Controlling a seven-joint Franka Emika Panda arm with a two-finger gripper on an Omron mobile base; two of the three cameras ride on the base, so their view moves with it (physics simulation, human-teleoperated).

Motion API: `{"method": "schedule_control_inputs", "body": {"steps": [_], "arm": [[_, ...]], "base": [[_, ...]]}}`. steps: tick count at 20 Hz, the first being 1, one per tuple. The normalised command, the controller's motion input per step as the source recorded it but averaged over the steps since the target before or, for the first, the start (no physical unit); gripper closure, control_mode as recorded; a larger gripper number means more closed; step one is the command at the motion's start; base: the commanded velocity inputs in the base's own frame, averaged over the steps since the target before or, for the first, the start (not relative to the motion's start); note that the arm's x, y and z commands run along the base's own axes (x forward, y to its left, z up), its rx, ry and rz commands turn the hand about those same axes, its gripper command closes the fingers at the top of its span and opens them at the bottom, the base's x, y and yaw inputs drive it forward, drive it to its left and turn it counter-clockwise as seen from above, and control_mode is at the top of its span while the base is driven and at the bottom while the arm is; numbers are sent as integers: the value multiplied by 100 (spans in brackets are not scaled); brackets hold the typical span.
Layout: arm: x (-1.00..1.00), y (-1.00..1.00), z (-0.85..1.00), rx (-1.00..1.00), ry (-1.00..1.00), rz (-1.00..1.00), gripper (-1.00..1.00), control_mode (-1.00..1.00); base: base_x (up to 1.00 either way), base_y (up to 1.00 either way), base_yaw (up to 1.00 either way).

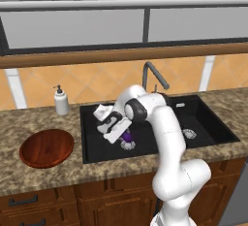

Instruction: Pick the eggplant from the sink and place it in the bowl. Then pick the bowl and place it in the microwave. Then close the microwave door and press the start button.

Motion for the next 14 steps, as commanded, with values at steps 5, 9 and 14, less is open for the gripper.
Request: {"method": "schedule_control_inputs", "body": {"steps": [5,9,14], "arm": [[-100,27,100,5,-7,0,100,-100],[-100,31,100,18,3,0,100,-100],[-75,36,100,22,0,0,100,-100]], "base": [[0,0,0],[0,0,0],[0,0,0]]}}
